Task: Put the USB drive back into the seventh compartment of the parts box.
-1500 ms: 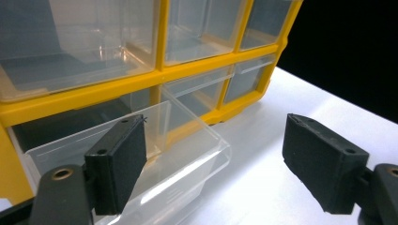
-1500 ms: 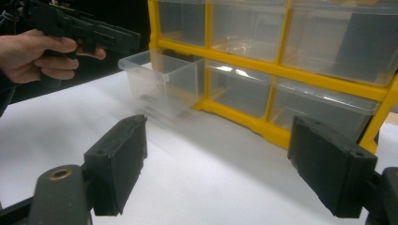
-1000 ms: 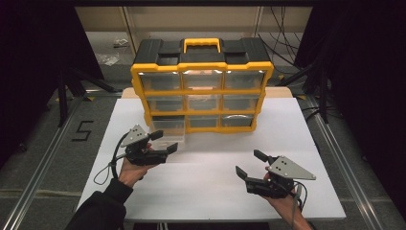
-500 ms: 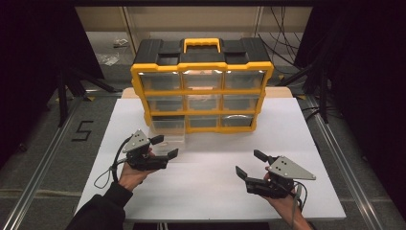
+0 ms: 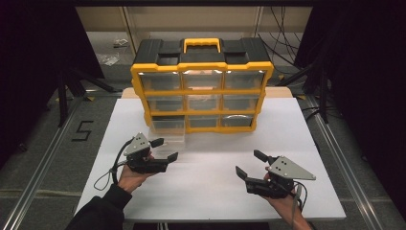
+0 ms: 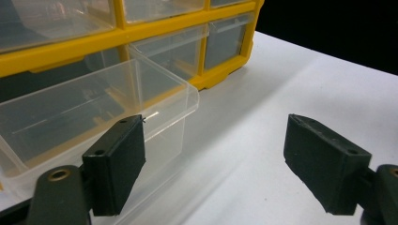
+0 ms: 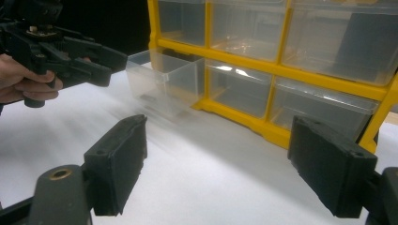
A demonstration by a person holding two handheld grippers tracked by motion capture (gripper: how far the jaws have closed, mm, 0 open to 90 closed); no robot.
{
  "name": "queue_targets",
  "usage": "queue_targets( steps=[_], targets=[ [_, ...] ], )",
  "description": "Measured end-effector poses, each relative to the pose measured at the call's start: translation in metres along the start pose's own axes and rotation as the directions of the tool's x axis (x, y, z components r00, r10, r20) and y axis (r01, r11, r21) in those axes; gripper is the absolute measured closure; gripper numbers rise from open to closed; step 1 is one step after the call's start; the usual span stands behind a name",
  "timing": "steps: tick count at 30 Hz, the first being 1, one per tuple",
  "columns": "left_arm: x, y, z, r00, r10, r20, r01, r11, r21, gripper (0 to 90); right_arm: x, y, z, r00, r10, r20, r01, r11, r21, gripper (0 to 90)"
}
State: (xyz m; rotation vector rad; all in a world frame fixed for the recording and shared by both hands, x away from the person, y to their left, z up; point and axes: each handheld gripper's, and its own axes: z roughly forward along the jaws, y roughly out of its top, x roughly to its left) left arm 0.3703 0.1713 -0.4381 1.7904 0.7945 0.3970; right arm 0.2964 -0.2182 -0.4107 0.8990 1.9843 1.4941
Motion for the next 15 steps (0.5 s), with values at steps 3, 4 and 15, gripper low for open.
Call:
queue_targets(
  steps=[3, 4, 15],
  targets=[
    [-0.0001, -0.0029, 0.0007, 1.0000, 0.005, -0.006, -0.004, 0.9999, 0.011, 20.5, -0.0005, -0.0002, -0.0006, 1.0000, 0.004, 0.004, -0.004, 1.000, -0.002, 21.0],
    [0.0000, -0.0036, 0.0009, 1.0000, 0.005, -0.008, -0.005, 0.9999, 0.012, 20.5, -0.0006, -0.0003, -0.0007, 1.0000, 0.005, 0.005, -0.005, 1.000, -0.002, 20.9],
    [0.0000, -0.0106, -0.0021, 0.9989, -0.030, -0.035, 0.030, 0.9995, 0.011, 20.1, -0.0003, -0.0002, -0.0004, 1.0000, 0.004, 0.004, -0.004, 1.000, 0.002, 20.9]
  ],
)
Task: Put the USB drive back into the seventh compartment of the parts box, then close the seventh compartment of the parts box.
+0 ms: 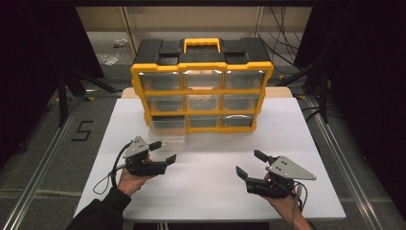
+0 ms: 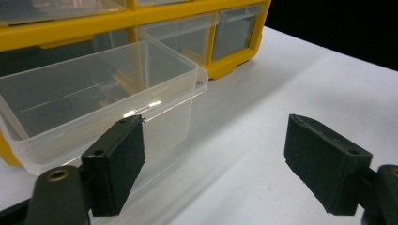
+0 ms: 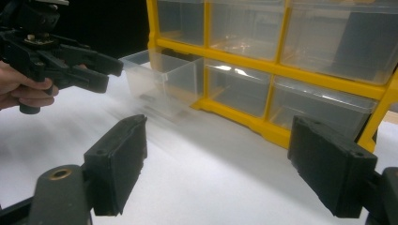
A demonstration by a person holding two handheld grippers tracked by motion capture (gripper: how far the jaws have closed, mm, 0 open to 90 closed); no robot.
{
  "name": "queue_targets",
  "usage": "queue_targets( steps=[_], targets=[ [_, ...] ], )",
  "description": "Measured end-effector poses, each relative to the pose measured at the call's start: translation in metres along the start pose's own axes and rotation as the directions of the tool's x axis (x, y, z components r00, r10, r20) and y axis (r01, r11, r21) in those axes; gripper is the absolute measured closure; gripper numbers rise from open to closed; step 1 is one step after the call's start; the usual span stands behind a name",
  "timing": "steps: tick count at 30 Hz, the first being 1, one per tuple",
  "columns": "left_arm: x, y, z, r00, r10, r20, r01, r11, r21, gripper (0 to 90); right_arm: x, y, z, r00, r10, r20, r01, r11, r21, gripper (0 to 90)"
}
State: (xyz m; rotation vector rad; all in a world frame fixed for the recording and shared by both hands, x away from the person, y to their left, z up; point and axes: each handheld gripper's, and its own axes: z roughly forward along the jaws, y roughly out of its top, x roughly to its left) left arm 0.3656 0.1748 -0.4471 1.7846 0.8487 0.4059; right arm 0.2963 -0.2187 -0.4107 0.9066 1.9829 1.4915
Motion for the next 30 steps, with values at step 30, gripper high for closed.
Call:
queue_targets(
  steps=[30],
  targets=[
    [0.0061, -0.0070, 0.0068, 0.9944, 0.013, -0.105, -0.008, 0.9988, 0.049, 46.1, 0.0008, 0.0004, 0.0016, 1.0000, -0.006, -0.006, 0.006, 1.000, -0.002, 20.9]
  ],
)
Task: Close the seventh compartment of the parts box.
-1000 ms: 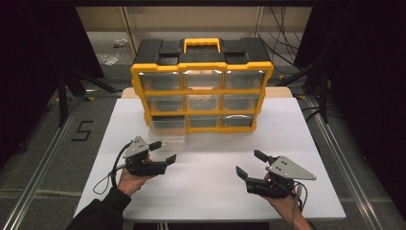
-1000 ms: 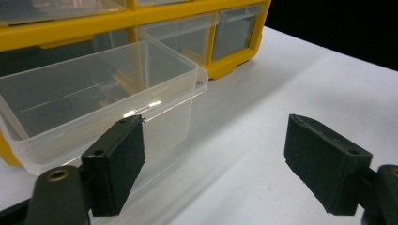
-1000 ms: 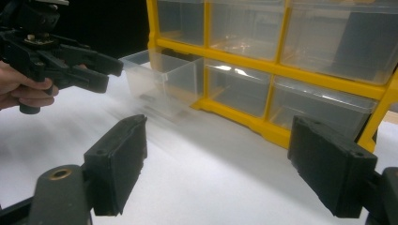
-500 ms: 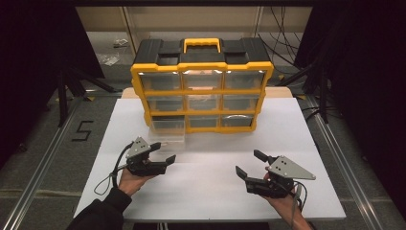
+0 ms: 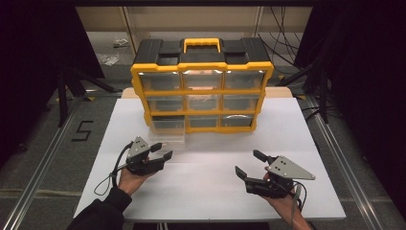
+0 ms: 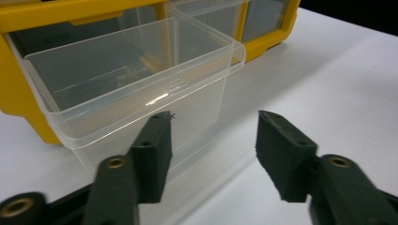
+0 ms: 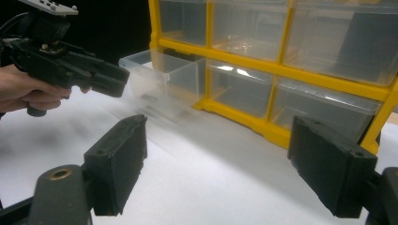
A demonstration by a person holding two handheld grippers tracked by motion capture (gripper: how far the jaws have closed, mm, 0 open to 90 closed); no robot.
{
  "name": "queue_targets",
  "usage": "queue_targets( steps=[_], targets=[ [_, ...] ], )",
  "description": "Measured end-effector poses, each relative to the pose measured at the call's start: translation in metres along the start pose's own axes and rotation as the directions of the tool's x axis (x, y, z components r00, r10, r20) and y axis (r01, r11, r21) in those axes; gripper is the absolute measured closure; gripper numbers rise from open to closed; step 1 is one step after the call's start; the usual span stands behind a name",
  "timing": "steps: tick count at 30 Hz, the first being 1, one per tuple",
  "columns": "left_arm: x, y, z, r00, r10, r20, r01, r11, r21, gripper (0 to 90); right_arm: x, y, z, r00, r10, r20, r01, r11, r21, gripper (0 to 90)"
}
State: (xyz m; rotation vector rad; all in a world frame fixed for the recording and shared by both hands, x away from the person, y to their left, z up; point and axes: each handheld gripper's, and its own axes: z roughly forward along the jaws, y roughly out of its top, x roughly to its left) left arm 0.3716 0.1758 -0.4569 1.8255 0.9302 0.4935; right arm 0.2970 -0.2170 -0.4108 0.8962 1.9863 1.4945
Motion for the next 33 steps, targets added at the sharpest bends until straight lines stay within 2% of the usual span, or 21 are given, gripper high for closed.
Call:
queue_targets(
  steps=[5, 12, 15, 21, 33],
  targets=[
    [0.002, 0.000, 0.003, 1.0000, -0.004, 0.003, 0.004, 1.0000, -0.007, 64.6, 0.000, 0.000, 0.000, 1.0000, 0.002, 0.000, -0.002, 1.000, -0.001, 20.9],
    [0.006, -0.002, 0.009, 0.9999, -0.012, -0.006, 0.012, 0.9997, 0.021, 80.1, 0.000, 0.000, 0.000, 1.0000, -0.002, 0.001, 0.002, 1.000, 0.002, 20.9],
    [0.008, -0.002, 0.012, 0.9996, -0.014, -0.026, 0.015, 0.9995, 0.027, 89.0, 0.000, 0.000, 0.000, 1.0000, 0.001, 0.001, -0.001, 1.000, 0.004, 20.9],
    [0.013, -0.002, 0.016, 0.9994, -0.017, -0.030, 0.018, 0.9993, 0.034, 89.3, 0.000, 0.000, 0.001, 1.0000, 0.000, 0.001, 0.000, 1.000, 0.004, 20.9],
    [0.018, 0.001, 0.028, 0.9989, 0.008, -0.046, -0.007, 0.9995, 0.032, 89.5, 0.000, -0.001, 0.001, 1.0000, -0.002, 0.000, 0.002, 1.000, 0.009, 21.0]
  ],
)
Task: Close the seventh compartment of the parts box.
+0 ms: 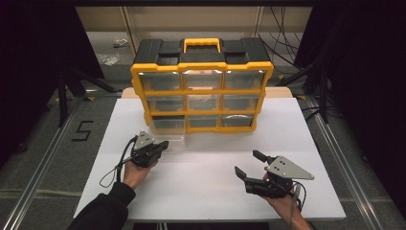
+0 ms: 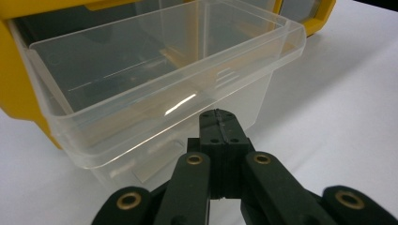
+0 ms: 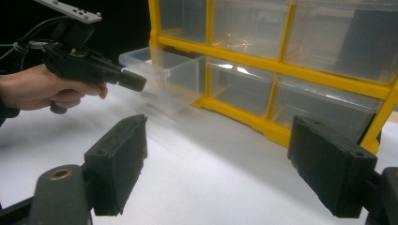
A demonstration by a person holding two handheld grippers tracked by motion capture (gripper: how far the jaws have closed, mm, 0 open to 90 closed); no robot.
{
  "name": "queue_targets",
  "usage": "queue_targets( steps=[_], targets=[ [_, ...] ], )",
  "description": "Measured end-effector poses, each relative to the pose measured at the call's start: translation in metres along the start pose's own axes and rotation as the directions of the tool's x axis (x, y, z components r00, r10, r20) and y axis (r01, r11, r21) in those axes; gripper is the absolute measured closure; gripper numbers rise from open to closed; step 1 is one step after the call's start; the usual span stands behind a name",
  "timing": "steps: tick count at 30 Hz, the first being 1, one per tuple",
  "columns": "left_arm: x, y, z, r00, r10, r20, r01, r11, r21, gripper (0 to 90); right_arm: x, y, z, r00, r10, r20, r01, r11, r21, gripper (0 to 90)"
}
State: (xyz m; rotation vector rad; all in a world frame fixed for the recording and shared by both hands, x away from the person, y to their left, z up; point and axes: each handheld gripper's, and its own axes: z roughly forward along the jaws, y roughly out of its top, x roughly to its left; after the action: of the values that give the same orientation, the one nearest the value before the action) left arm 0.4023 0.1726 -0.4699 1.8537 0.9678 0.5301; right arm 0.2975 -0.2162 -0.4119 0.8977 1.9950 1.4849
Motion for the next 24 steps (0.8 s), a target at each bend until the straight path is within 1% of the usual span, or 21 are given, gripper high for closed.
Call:
queue_targets(
  steps=[5, 11, 19, 24],
  targets=[
    [-0.002, 0.000, 0.004, 0.9997, 0.025, -0.003, -0.025, 0.9997, 0.006, 89.5, 0.000, 0.000, 0.000, 1.0000, 0.002, 0.000, -0.002, 1.000, -0.004, 21.0],
    [-0.001, 0.001, 0.008, 0.9992, 0.037, -0.018, -0.037, 0.9993, 0.000, 89.5, 0.000, 0.000, -0.001, 1.0000, 0.002, -0.003, -0.002, 1.000, -0.002, 21.0],
    [0.008, 0.001, 0.015, 0.9986, 0.027, -0.046, -0.028, 0.9995, -0.013, 89.6, 0.000, 0.000, 0.000, 1.0000, 0.000, -0.003, 0.000, 1.000, -0.003, 21.0],
    [0.011, 0.002, 0.017, 0.9982, 0.024, -0.054, -0.025, 0.9995, -0.019, 89.5, 0.000, 0.000, 0.000, 1.0000, 0.002, -0.002, -0.002, 1.000, -0.004, 21.0]
  ],
)
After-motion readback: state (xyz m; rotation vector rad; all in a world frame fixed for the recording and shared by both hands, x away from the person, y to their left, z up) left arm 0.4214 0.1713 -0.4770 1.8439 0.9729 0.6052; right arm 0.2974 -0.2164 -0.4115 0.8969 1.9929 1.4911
